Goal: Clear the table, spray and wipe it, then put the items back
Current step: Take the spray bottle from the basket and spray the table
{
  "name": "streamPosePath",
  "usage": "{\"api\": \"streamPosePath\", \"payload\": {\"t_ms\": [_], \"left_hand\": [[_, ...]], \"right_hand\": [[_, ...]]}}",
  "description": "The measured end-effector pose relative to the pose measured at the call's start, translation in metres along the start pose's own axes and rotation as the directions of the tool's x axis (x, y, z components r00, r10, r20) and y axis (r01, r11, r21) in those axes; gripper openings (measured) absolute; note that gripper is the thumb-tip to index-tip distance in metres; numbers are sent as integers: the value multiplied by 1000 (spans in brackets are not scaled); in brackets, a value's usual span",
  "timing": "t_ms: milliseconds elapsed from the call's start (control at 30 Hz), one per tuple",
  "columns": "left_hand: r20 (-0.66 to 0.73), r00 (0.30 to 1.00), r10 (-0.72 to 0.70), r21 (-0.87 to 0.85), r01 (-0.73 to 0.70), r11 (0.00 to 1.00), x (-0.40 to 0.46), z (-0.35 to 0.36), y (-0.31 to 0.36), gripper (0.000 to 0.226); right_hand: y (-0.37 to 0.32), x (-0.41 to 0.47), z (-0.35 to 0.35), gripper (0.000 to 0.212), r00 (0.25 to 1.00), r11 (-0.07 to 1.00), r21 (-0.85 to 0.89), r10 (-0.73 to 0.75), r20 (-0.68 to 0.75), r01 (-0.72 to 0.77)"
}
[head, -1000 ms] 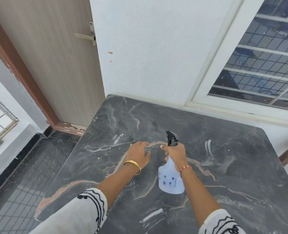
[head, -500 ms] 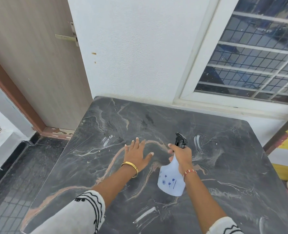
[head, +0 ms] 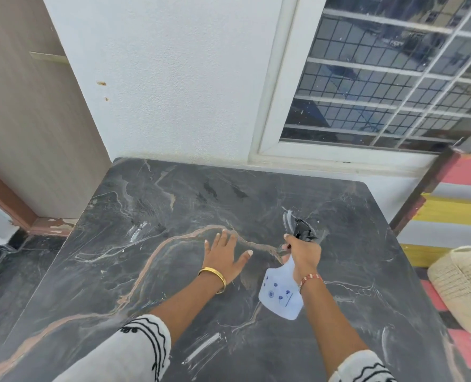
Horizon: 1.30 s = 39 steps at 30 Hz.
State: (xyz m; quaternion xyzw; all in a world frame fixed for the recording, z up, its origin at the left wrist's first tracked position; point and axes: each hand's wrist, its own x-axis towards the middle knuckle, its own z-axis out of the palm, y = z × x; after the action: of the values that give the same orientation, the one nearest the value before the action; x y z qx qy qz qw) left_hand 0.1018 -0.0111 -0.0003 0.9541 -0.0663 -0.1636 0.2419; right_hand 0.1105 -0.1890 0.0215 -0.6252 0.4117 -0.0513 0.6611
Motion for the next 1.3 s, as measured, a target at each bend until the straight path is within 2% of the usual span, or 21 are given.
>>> {"api": "streamPosePath", "payload": {"t_ms": [67,200,433,567,667,733,867,967,1167,1300], "left_hand": [[-3,1000,19,-11,-19,1000,2,5,8,67],[12,998,55,-19,-54,998,7,21,35,65],[33,994,102,-32,-101,994,15,46,78,64],[43,991,130,-52,-128,990,18,57,100,62],[52,988,148,-38,-146,988,20,65,112,61],[56,986,158,-34,-157,987,20,70,118,61],[64,982,177,-13,-176,984,19,74,127,61],[60,981,184,-4,-184,983,18,75,132,60],[25,984,178,-48,-176,983,11,77,135,52],[11,986,166,-60,-165,984,4,82,129,52]], "right_hand": [[-1,5,-11,17,999,1000,-9,12,-36,-13],[-4,16,-43,19,1000,1000,-15,18,0,-18],[-6,32,-83,16,993,987,112,109,53,-114],[-11,48,-108,21,989,974,190,139,-52,-126],[-13,57,-123,27,984,956,284,117,-137,-74],[-14,58,-128,25,984,960,277,83,-155,-37],[-18,52,-132,13,999,979,204,24,-23,-19],[-20,48,-132,6,998,992,119,34,61,-41],[4,42,-136,24,982,962,205,190,-19,-183],[12,37,-140,22,986,958,239,167,-7,-161]]}}
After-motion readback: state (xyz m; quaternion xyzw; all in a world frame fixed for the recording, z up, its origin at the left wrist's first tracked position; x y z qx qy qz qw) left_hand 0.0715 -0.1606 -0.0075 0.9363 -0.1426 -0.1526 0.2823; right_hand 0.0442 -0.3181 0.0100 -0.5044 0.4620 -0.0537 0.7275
